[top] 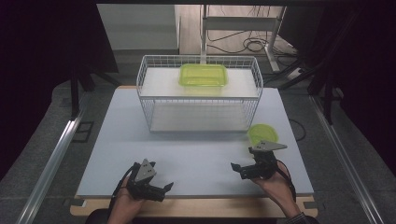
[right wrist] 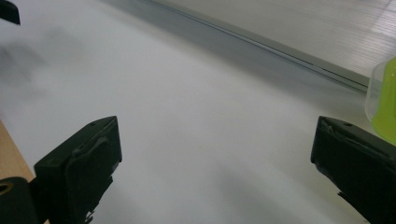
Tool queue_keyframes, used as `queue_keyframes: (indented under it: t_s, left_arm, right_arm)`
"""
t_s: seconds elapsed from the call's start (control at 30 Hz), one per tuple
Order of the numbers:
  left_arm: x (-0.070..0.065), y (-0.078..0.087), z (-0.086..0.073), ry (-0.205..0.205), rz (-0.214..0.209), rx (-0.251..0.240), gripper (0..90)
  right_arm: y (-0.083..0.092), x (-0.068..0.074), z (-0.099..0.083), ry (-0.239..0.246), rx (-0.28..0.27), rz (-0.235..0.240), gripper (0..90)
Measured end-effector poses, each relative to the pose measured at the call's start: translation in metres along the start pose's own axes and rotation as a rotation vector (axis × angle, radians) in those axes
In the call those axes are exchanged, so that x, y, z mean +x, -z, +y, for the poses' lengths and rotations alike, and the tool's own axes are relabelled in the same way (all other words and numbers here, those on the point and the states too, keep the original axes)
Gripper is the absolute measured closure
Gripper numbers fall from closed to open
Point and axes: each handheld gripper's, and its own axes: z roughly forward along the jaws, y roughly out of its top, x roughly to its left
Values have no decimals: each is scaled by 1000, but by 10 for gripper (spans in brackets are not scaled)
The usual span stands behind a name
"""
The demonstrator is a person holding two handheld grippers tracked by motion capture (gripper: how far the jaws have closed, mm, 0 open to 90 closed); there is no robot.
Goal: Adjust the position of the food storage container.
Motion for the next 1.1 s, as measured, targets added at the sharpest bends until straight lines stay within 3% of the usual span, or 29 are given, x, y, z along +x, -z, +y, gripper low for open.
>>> queue_keyframes:
  t_s: [0.07,0.1,0.13,0.23,0.27,0.37,0.47,0.5,0.6,0.63,0.73,1.07,1.1]
  left_arm:
    - [0,0,0,-4,1,0,23]
    - [0,0,0,-4,1,0,23]
    - [0,0,0,-5,1,3,23]
    - [-1,-1,0,-10,2,8,23]
    - [-1,-1,0,-10,2,8,23]
    - [-2,-2,1,-14,1,13,23]
    - [-2,-3,0,-14,4,15,23]
    - [-2,-3,0,-14,4,15,23]
    - [-2,-3,0,-17,8,20,23]
    - [-2,-3,0,-17,8,20,23]
    - [-2,-4,0,-21,12,26,23]
    - [-2,-5,0,-23,16,32,23]
    - [-2,-5,0,-23,16,32,23]
  right_arm:
    - [3,-1,3,-6,11,-9,132]
    - [3,-1,3,-6,11,-9,132]
    - [8,-5,7,-14,5,-19,256]
    - [16,-14,15,-20,-3,-39,426]
    - [16,-14,15,-20,-3,-39,426]
    - [22,-31,22,-35,8,-67,630]
    - [23,-45,23,-42,11,-92,740]
    - [23,-45,23,-42,11,-92,740]
    - [26,-60,28,-68,14,-154,859]
    - [26,-60,28,-68,14,-154,859]
    - [29,-80,33,-125,1,-205,888]
    - [25,-129,32,-193,-6,-316,889]
    - [25,-129,32,-193,-6,-316,889]
